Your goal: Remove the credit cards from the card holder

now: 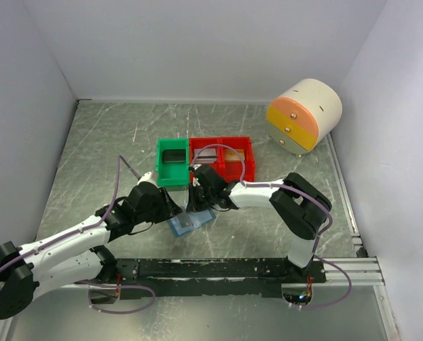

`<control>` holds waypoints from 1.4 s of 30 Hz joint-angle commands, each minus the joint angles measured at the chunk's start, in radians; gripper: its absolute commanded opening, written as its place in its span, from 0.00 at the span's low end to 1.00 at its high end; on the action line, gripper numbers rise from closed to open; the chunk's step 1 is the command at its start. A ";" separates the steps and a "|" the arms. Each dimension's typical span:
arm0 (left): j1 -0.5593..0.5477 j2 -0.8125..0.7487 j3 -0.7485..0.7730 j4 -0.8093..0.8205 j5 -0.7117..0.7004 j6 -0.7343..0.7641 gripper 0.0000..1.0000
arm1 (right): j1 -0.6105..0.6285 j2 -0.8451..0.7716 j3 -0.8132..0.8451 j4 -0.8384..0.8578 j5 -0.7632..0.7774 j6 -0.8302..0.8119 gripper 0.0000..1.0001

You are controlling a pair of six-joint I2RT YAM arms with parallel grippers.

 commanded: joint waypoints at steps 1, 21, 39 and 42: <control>-0.010 0.053 0.003 0.050 0.021 0.001 0.49 | 0.000 0.047 -0.006 -0.052 0.014 -0.021 0.03; -0.013 0.127 -0.056 0.185 0.057 -0.019 0.49 | -0.001 0.043 -0.013 -0.039 0.001 -0.020 0.03; -0.013 0.170 -0.039 0.134 0.034 -0.028 0.41 | 0.000 -0.087 -0.040 0.046 -0.044 0.015 0.16; -0.012 0.179 -0.035 0.148 0.046 -0.021 0.42 | 0.000 -0.138 -0.062 0.052 -0.017 0.030 0.25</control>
